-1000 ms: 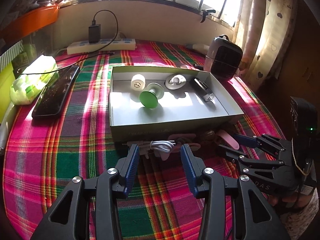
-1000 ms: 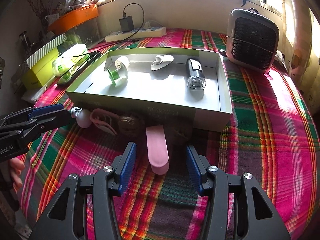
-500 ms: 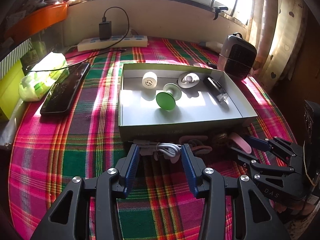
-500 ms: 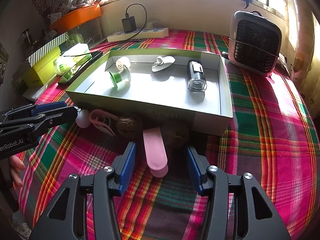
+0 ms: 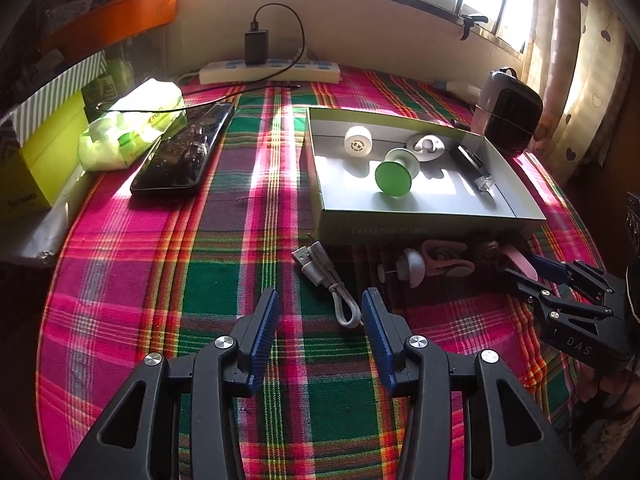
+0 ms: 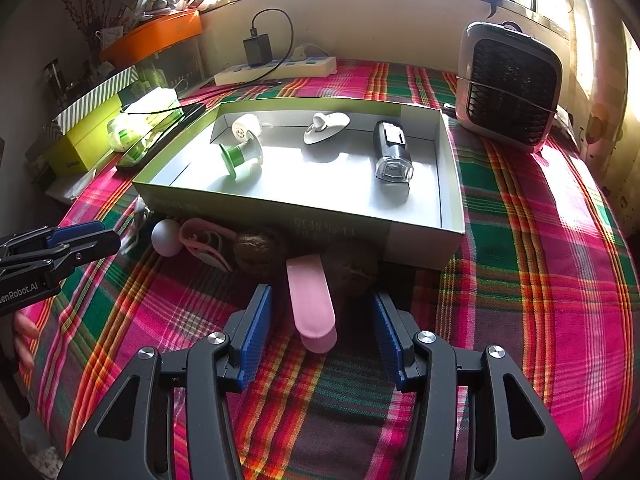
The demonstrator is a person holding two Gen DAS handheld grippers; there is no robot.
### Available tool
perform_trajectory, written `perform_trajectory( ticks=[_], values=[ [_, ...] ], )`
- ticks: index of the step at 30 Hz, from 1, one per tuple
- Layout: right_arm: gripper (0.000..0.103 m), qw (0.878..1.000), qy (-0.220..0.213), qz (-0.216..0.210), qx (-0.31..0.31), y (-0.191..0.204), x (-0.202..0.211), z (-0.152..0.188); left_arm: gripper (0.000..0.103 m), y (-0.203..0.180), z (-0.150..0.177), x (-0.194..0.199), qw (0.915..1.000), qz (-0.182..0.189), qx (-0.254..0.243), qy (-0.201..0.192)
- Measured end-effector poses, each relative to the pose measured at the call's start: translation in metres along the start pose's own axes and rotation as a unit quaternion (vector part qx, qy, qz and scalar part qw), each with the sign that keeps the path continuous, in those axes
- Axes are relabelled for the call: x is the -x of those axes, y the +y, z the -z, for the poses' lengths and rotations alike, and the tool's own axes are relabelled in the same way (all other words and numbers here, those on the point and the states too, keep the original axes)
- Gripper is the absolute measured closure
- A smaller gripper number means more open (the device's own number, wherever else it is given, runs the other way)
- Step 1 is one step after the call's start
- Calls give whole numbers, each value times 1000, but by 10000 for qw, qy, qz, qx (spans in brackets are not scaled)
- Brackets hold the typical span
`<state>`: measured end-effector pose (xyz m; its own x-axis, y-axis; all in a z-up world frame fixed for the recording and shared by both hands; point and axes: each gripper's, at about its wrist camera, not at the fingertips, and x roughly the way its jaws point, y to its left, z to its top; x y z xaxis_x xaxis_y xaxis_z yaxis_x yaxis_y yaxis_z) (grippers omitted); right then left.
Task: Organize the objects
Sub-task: 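Close the left gripper on the white USB cable while the right gripper closes on the pink object, then lift the white cable with the left gripper and the pink object with the right gripper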
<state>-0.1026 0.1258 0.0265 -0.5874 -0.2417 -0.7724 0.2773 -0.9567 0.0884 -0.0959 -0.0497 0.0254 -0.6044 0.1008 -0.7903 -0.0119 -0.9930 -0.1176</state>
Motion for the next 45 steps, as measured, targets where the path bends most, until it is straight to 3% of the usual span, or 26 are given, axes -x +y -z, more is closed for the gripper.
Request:
perform_trajectory(
  ticks=[6, 13, 22, 31, 39, 41, 45],
  values=[
    [52, 10000, -4, 12, -16, -1, 0, 0, 61, 9, 2, 0, 9999, -65, 95, 23],
    [64, 9999, -16, 93, -69, -4, 1, 0, 61, -1, -6, -15, 9997, 161, 137, 120],
    [67, 9999, -21, 68, -90, -5, 1, 1, 61, 5, -19, -31, 9992, -135, 324, 195],
    [70, 9999, -21, 71, -74, -4, 1, 0, 62, -1, -21, -34, 9991, -325, 156, 223],
    [74, 9999, -16, 109, -30, 0, 1, 2, 76, -1, -17, -31, 9993, -327, -56, 178],
    [75, 9999, -13, 114, -20, 0, 2, 2, 84, -1, -16, -29, 9995, -251, -62, 185],
    [78, 9999, -13, 101, -19, 1, 2, 3, 87, -2, -11, -27, 9996, -168, -130, 166]
  ],
)
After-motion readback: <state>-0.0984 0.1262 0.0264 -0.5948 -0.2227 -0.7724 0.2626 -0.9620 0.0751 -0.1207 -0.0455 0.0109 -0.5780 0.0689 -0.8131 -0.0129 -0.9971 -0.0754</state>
